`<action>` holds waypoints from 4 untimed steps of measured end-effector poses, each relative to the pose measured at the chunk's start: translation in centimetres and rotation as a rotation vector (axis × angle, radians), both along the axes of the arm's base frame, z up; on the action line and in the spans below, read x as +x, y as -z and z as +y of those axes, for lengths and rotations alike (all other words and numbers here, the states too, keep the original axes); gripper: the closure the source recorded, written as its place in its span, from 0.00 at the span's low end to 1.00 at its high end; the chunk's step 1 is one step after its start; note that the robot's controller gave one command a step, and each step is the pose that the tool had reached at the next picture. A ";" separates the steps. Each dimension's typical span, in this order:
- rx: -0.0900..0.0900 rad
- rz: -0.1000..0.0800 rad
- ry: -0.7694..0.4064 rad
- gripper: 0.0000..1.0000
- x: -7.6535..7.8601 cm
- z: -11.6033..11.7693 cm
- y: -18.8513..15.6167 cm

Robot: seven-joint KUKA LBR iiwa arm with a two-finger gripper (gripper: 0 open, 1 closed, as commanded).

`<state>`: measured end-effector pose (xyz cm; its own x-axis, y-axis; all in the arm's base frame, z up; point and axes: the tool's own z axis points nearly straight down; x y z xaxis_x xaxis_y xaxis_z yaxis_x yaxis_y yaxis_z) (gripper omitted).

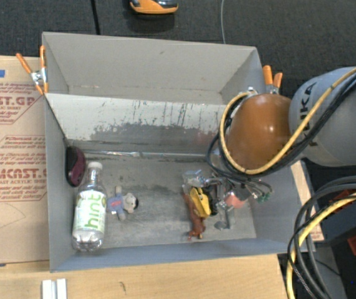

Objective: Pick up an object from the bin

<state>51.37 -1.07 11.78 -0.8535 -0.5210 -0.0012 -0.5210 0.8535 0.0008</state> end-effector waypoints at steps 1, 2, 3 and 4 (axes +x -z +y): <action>-0.001 -0.004 -0.195 0.00 0.3 -0.5 2.6; 0.001 0.001 -0.367 1.00 -0.2 -0.2 4.9; 0.001 0.001 -0.367 1.00 -0.2 -0.2 4.9; 0.001 0.001 -0.366 1.00 -0.3 -0.2 4.7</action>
Offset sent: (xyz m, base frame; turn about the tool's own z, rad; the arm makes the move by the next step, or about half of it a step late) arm -0.0020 -0.0031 -0.0478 -0.3676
